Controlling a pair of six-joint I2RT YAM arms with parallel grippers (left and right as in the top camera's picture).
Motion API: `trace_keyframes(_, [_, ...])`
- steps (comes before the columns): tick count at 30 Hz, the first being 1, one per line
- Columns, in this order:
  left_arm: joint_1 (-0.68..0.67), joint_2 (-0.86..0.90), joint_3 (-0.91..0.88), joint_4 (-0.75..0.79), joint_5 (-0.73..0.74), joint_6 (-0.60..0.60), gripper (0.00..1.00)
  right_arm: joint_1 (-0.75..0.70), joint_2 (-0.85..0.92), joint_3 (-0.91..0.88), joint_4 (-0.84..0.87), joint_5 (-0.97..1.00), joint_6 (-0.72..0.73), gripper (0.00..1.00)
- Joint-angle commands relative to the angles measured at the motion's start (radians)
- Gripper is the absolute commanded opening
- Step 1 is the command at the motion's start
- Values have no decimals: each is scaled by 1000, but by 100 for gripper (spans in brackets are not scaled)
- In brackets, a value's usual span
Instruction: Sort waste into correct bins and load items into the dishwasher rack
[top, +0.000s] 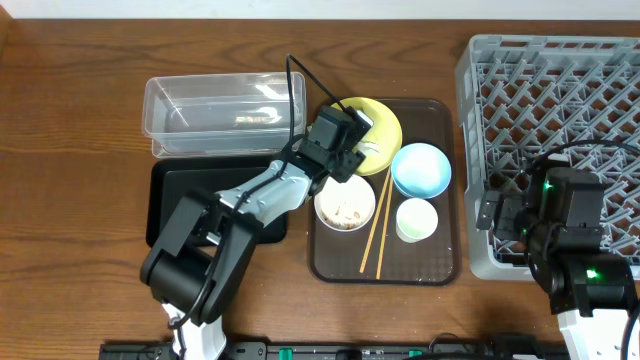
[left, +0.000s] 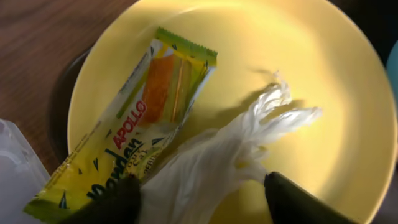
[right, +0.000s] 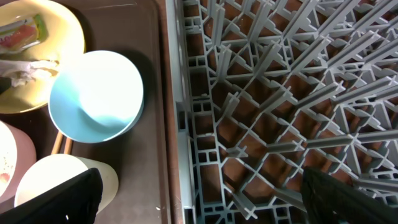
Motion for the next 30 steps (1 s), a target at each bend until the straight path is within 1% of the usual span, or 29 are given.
trace_keyframes(1, [6, 30, 12, -3, -19, 15, 52, -8, -2, 22, -3, 10, 0, 99])
trace_keyframes(2, [6, 29, 12, 2, -19, 15, 43, -8, -2, 22, -3, 10, 0, 99])
trace_keyframes(4, [4, 21, 12, 6, -19, 14, 31, -8, -2, 22, -3, 10, 0, 99])
trace_keyframes(5, [2, 15, 12, 6, -18, 14, 27, -8, -2, 22, -3, 10, 0, 99])
trace_keyframes(8, [0, -21, 12, 3, -19, 14, 7, -8, -2, 22, -3, 10, 0, 99])
trace_keyframes(9, [0, -38, 12, 3, -18, 11, 6, -8, -2, 22, -3, 10, 0, 99])
trace_keyframes(14, [6, -170, 12, -18, -19, -87, 6, -8, -2, 22, -3, 10, 0, 99])
trace_keyframes(17, [29, -256, 12, -32, -26, -114, 7, -8, -2, 22, -3, 10, 0, 99])
trace_keyframes(20, [75, -320, 12, -37, -90, -164, 6, -8, -2, 22, -3, 10, 0, 99])
trace_keyframes(23, [143, -341, 12, -40, -143, -171, 6, -8, -2, 22, -3, 10, 0, 99])
trace_keyframes(25, [187, -339, 12, -51, -147, -171, 7, -8, -2, 22, -3, 10, 0, 99])
trace_keyframes(27, [230, -330, 12, -68, -147, -171, 13, -8, -2, 22, -3, 10, 0, 99])
trace_keyframes(30, [283, -316, 12, -74, -146, -173, 39, -8, -2, 22, -3, 10, 0, 99])
